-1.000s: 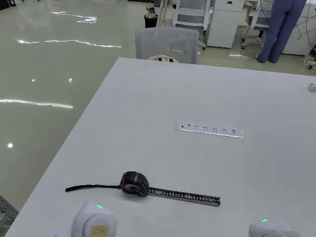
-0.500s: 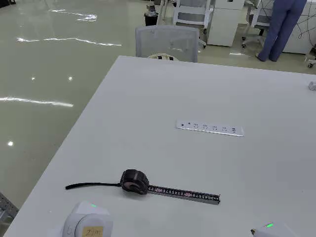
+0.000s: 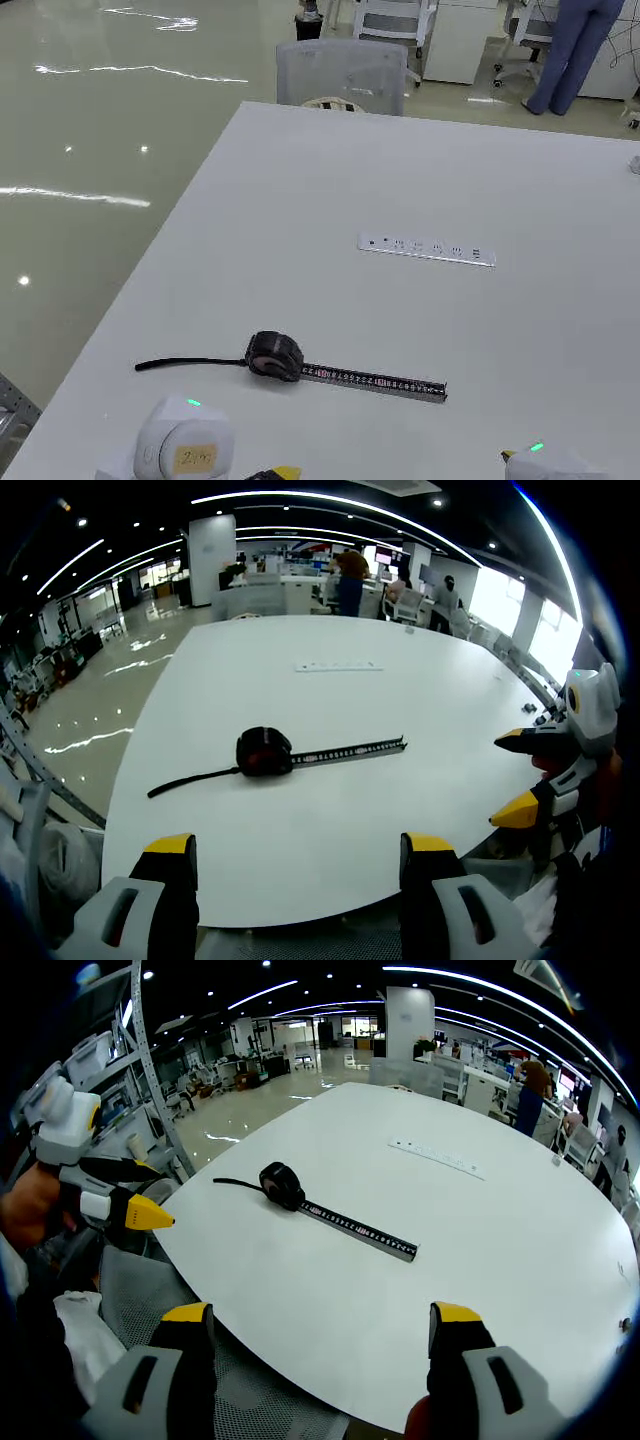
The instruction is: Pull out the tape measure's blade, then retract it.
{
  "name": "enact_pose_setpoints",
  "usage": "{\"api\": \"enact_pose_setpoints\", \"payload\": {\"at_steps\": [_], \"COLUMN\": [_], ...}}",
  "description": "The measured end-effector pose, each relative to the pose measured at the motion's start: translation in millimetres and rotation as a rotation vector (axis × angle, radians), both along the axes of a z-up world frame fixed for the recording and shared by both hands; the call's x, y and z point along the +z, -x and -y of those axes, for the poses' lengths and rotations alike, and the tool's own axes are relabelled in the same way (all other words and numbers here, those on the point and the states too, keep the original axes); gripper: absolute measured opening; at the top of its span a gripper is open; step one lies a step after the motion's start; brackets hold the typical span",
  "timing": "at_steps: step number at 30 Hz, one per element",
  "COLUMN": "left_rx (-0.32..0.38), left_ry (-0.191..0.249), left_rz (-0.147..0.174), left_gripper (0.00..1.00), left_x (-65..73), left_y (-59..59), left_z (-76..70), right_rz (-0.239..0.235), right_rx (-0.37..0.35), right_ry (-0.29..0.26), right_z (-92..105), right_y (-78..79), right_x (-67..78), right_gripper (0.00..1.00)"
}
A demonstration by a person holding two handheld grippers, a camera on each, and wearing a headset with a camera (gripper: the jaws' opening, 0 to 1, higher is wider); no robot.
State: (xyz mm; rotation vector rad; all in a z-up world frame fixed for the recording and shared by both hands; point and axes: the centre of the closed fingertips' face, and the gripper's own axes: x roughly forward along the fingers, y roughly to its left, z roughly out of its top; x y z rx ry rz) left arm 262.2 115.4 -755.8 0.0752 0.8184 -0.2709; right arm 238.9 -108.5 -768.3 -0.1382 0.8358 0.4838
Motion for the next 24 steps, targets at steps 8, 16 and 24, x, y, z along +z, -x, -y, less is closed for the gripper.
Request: {"api": "enact_pose_setpoints", "payload": {"at_steps": [8,16,24], "left_rx": [0.016,-0.002,0.015], "left_ry": [-0.005,0.008,0.011], "left_rz": [0.012,-0.006,0.009], "left_gripper": [0.79,0.8,0.79], "left_x": [-6.4,-18.8,-23.3], "left_y": [-4.6,-10.4,-22.1], "left_z": [1.4,10.7,11.6], "right_rz": [0.004,0.013,0.027], "right_rx": [0.021,0.075,0.133], "right_ry": [0.014,0.042,0.063], "right_z": [10.9,17.0,19.7], "right_y": [-6.5,-13.5,-25.8], "right_x": [-8.5,-14.5,-21.3], "right_gripper": [0.9,0.88,0.86]}}
